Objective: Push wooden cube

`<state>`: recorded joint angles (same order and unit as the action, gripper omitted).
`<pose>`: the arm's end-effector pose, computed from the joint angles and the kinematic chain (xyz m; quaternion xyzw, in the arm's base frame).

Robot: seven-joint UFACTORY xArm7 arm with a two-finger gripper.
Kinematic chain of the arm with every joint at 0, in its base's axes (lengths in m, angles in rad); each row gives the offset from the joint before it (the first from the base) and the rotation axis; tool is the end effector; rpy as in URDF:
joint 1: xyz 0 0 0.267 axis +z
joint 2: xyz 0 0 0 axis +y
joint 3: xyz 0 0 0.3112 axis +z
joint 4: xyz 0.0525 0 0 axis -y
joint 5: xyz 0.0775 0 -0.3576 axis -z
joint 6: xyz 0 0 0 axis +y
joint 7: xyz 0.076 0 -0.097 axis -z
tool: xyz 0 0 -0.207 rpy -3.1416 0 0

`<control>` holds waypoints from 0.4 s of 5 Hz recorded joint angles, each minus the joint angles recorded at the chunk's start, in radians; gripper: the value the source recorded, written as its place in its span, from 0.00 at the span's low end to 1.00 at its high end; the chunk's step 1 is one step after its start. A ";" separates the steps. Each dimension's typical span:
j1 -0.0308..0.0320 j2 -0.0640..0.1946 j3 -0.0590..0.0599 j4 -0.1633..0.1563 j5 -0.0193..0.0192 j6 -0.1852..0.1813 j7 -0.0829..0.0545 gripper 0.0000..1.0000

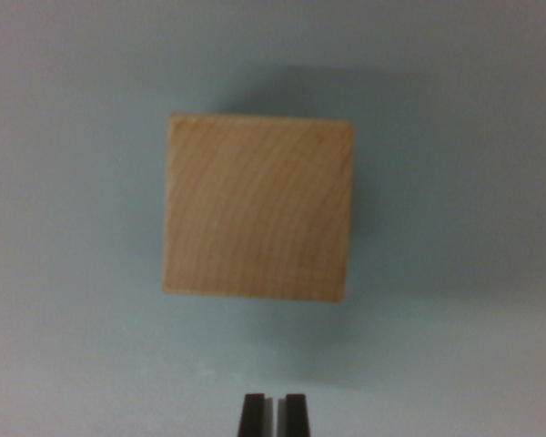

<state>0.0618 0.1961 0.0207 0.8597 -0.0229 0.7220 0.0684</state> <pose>0.4503 0.0347 0.0201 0.9994 0.0157 -0.0287 0.0075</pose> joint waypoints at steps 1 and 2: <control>0.0012 0.005 0.001 -0.021 0.0002 -0.023 0.001 0.00; 0.0012 0.005 0.001 -0.021 0.0002 -0.023 0.001 0.00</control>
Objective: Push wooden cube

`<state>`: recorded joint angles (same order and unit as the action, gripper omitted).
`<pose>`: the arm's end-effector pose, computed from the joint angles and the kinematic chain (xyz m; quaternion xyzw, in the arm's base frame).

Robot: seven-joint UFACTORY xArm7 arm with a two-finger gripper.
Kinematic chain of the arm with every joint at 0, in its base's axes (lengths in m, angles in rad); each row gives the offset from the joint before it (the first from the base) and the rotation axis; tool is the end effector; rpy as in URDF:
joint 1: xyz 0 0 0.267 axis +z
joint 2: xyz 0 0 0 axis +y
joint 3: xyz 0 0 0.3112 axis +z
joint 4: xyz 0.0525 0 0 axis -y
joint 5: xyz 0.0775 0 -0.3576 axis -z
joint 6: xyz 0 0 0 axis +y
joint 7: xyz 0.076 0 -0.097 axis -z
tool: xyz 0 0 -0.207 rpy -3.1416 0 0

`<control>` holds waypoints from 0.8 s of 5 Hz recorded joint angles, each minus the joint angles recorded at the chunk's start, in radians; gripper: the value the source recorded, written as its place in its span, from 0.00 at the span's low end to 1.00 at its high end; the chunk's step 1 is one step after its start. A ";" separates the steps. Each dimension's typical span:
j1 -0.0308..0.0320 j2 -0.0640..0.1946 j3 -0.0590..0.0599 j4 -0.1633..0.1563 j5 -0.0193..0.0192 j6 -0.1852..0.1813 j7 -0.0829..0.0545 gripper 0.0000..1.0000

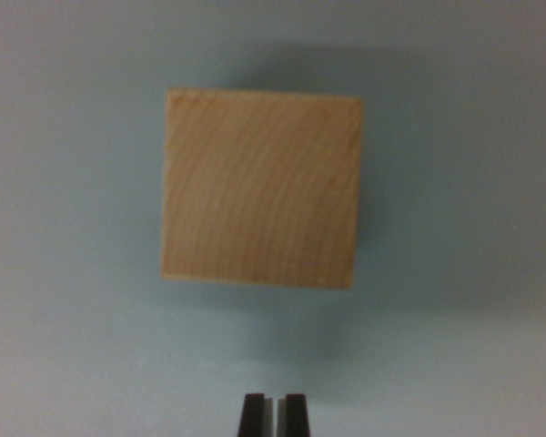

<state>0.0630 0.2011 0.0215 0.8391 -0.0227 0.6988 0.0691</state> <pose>0.4449 0.0355 0.0123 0.9994 0.0165 -0.0299 0.0072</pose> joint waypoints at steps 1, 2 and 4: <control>0.0009 0.004 0.001 -0.016 0.0002 -0.018 0.001 0.00; 0.0009 0.004 0.001 -0.016 0.0002 -0.018 0.001 0.00; 0.0015 0.006 0.001 -0.027 0.0003 -0.030 0.001 0.00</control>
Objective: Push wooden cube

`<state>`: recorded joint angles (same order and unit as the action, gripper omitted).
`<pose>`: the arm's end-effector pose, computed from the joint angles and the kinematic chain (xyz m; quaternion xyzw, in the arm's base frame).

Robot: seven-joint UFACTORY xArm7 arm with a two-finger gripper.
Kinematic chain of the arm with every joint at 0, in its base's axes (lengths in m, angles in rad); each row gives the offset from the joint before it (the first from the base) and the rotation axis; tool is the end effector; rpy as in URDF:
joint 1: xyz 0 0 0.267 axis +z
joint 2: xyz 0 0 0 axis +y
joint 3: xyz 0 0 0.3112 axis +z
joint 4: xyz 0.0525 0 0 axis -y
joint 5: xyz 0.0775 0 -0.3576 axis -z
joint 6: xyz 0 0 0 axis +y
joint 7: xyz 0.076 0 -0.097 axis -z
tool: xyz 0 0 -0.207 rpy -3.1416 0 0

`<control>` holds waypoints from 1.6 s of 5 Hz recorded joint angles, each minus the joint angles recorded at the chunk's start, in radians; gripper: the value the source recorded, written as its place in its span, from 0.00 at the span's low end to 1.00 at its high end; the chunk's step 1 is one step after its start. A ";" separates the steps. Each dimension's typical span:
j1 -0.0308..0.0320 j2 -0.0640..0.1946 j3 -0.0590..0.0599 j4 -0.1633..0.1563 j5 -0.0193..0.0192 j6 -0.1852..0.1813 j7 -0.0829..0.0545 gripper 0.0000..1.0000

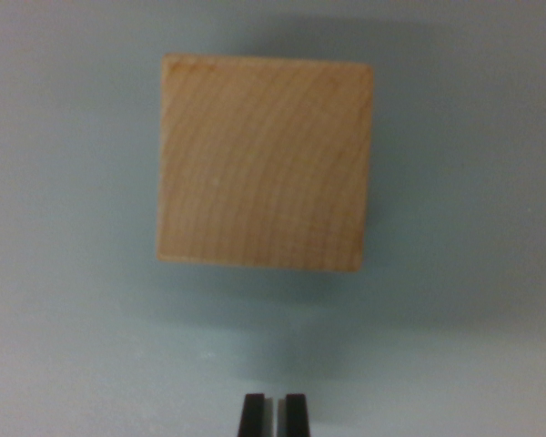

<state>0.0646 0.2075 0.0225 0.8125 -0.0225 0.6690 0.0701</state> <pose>0.4376 0.0363 0.0025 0.9993 0.0174 -0.0315 0.0069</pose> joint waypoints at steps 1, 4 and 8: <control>0.0003 0.001 0.000 -0.005 0.0001 -0.006 0.000 0.00; 0.0003 0.001 0.000 -0.006 0.0001 -0.006 0.000 0.00; 0.0003 0.001 0.000 -0.006 0.0001 -0.006 0.000 1.00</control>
